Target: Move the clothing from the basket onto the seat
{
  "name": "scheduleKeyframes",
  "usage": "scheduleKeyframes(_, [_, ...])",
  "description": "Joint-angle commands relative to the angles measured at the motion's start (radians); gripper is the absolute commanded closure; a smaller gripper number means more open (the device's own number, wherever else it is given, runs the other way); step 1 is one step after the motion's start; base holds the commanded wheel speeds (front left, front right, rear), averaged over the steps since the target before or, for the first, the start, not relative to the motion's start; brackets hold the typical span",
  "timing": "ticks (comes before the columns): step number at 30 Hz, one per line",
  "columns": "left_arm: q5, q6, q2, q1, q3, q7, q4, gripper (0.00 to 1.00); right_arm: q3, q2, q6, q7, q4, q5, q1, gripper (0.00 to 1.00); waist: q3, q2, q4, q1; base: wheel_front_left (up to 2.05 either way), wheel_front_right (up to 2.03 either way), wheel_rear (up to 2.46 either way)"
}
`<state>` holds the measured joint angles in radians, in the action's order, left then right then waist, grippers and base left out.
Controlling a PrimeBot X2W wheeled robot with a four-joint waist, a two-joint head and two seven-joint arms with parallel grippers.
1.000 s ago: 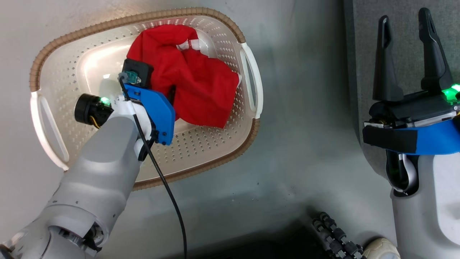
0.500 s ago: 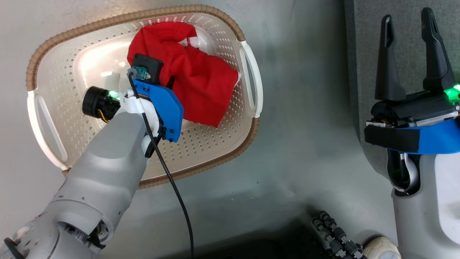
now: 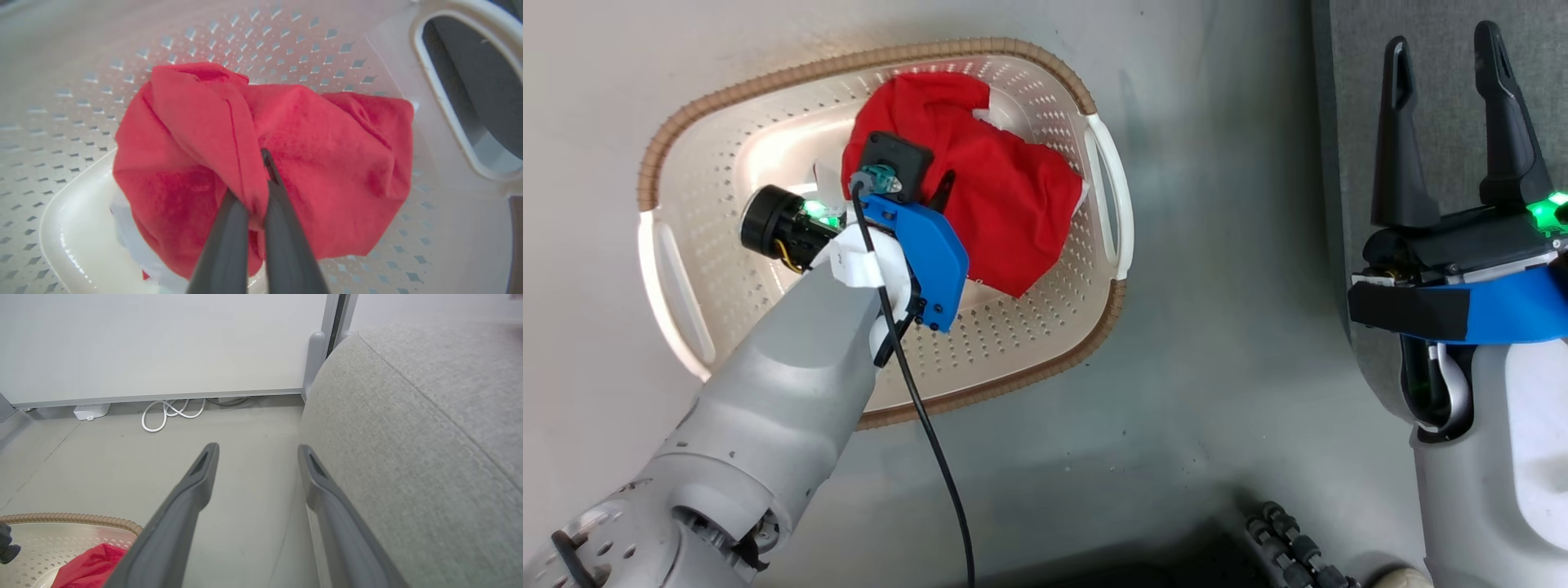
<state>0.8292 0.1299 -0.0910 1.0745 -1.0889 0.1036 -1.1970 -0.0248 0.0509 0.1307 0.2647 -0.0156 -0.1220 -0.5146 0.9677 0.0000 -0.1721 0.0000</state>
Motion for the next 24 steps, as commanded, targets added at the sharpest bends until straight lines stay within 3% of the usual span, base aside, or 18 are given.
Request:
scheduleKeyframes(1, [0.008,0.000,0.000,0.009,-0.015,0.018,0.007,1.00,-0.003,-0.001,0.000,-0.001,-0.006,0.005,-0.016,0.00,-0.023,0.0000,0.013,0.0000,0.00,0.00,0.00])
scheduleKeyframes(14, [0.051,0.000,0.016,-0.050,-0.103,0.130,0.045,1.00,-0.009,-0.001,0.000,-0.001,-0.056,0.026,0.021,0.00,-0.188,0.0000,0.083,0.0000,0.00,0.00,0.00])
scheduleKeyframes(24, [0.063,0.000,0.013,-0.088,-0.085,0.163,0.111,1.00,-0.011,0.003,0.000,-0.001,-0.098,0.038,0.080,0.00,-0.347,0.0000,0.123,0.0000,0.00,0.00,0.00])
